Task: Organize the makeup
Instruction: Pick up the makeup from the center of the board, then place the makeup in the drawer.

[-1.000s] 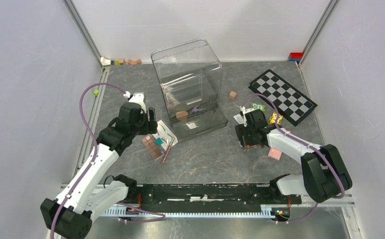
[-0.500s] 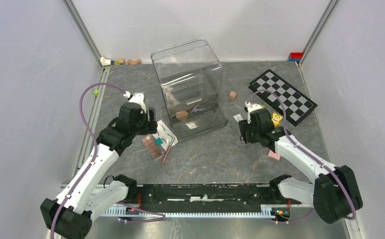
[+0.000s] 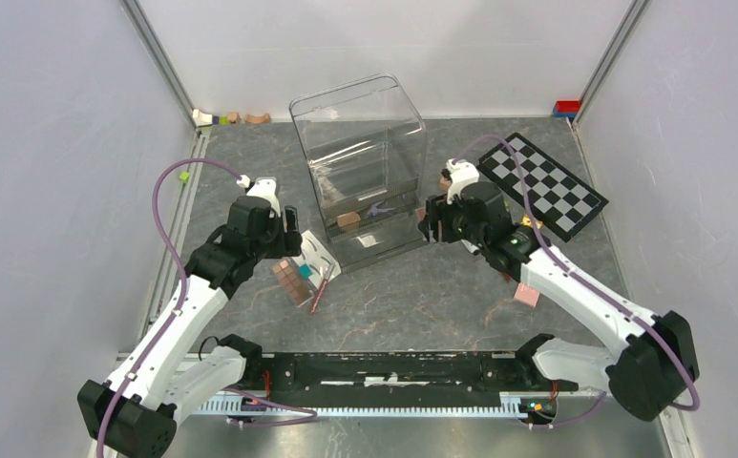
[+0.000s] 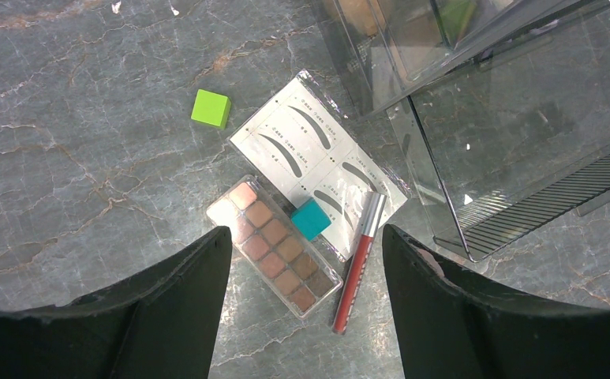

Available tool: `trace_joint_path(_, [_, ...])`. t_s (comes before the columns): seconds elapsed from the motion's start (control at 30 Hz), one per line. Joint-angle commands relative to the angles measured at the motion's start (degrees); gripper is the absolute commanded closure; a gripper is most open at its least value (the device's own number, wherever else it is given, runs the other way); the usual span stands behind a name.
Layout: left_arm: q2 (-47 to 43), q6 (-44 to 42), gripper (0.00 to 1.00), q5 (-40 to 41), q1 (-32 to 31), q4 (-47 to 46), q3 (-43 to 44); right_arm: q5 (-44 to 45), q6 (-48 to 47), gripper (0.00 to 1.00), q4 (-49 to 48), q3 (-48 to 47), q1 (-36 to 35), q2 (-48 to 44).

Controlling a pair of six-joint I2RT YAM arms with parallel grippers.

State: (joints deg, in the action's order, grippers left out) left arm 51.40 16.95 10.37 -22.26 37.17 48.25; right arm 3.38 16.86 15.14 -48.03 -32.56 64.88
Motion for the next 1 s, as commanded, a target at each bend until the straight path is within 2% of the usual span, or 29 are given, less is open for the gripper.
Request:
trace_joint_path(0.0, [-0.2, -2.3, 0.23, -0.1, 0.2, -1.8, 0.7, 0.9, 2.1, 0.55, -6.2, -3.4, -2.7, 4.0])
trace_joint_path(0.43, [-0.2, -2.3, 0.23, 0.1, 0.1, -1.8, 0.7, 3.5, 2.9, 0.53, -13.4, -5.0, -5.7, 14.5])
trace_joint_path(0.73, [-0.2, -2.4, 0.23, 0.0, 0.2, -1.8, 0.8, 4.6, 2.0, 0.49, -13.3, -7.4, -5.7, 19.5])
trace_joint_path(0.83, [-0.2, -2.4, 0.23, 0.1, 0.2, -1.8, 0.7, 5.2, 1.6, 0.46, -12.3, -8.3, -5.8, 20.7])
trace_joint_path(0.97, [-0.2, -2.4, 0.23, 0.1, 0.2, -1.8, 0.7, 5.3, 1.4, 0.33, -12.0, -8.5, -5.9, 21.3])
